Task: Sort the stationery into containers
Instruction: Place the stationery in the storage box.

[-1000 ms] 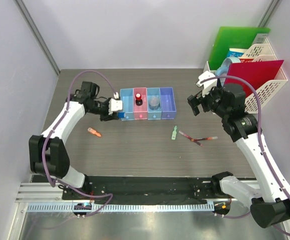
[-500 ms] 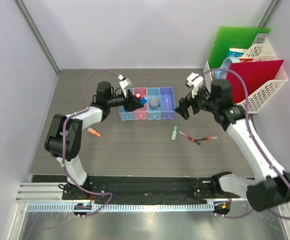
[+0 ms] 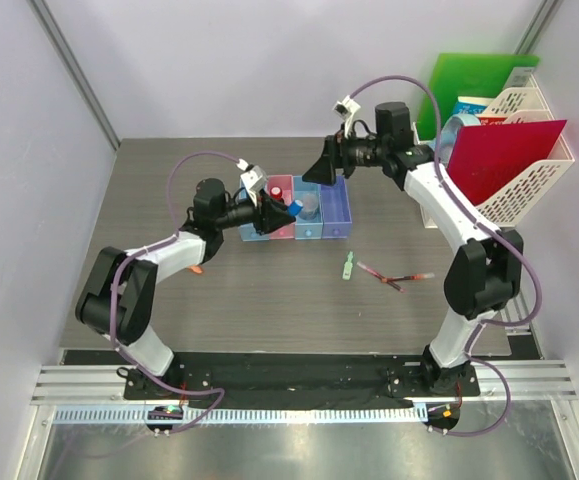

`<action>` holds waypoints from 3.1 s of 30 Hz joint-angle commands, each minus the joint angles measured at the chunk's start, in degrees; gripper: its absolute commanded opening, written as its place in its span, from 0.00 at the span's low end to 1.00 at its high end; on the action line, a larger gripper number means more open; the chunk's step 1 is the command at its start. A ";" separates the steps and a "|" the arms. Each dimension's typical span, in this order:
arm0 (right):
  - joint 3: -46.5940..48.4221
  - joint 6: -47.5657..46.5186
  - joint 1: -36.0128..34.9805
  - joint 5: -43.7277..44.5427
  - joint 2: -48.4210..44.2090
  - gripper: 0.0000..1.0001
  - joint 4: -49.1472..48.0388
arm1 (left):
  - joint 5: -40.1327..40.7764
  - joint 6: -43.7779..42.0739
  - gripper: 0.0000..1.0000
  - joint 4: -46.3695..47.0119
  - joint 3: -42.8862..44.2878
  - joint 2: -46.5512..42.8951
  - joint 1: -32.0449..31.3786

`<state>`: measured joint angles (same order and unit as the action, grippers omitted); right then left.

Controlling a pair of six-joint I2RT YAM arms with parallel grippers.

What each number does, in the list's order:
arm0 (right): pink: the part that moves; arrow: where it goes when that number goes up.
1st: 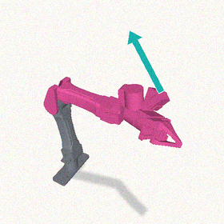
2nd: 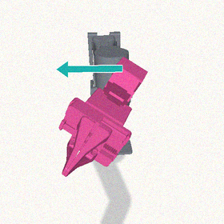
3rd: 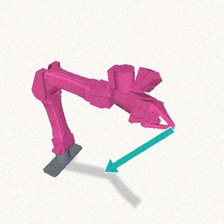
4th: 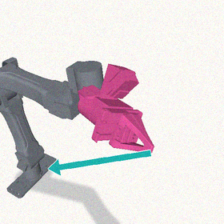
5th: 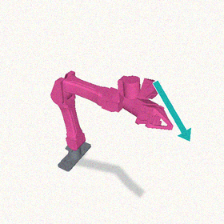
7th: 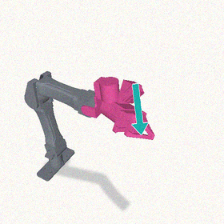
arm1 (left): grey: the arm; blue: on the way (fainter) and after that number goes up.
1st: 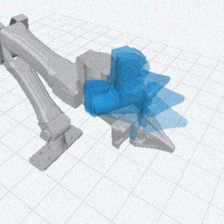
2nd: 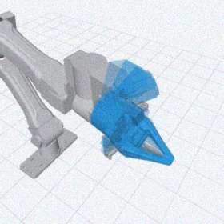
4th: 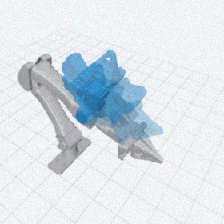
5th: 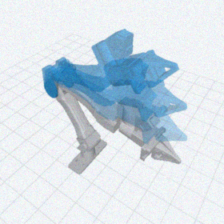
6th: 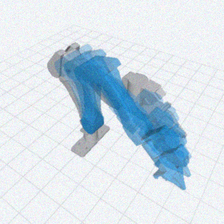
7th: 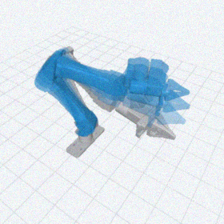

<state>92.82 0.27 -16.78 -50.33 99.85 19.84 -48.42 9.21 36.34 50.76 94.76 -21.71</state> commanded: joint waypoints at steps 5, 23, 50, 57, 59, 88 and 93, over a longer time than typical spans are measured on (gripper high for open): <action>0.44 3.07 -5.90 -1.53 4.47 0.80 -3.14 | 2.63 0.19 0.00 3.57 -0.58 -5.82 -0.26; -4.84 -0.01 -7.39 3.04 0.52 0.34 -2.78 | 2.37 -3.15 0.00 0.93 0.30 -4.58 -0.26; 5.60 -6.32 -11.17 17.01 7.98 0.04 2.92 | 12.98 -17.63 1.00 -29.72 1.71 -20.30 -0.26; 14.05 -12.48 -13.98 27.90 16.77 0.04 6.27 | 28.55 -28.55 1.00 -44.23 -4.09 -28.22 3.78; 15.37 -13.45 -14.51 30.27 18.18 0.04 6.36 | 29.87 -29.34 1.00 -45.65 -5.58 -29.10 6.23; 11.86 -21.81 -19.70 39.95 23.55 0.24 7.24 | 33.31 -41.37 1.00 -53.04 -10.59 -22.51 20.57; 11.78 -21.89 -19.88 40.04 23.37 0.38 7.32 | 30.85 -43.66 1.00 -53.82 -10.07 -23.48 21.45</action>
<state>104.25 -20.91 -36.23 -11.00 123.92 28.36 -15.59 -31.86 -17.15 40.29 72.53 -1.17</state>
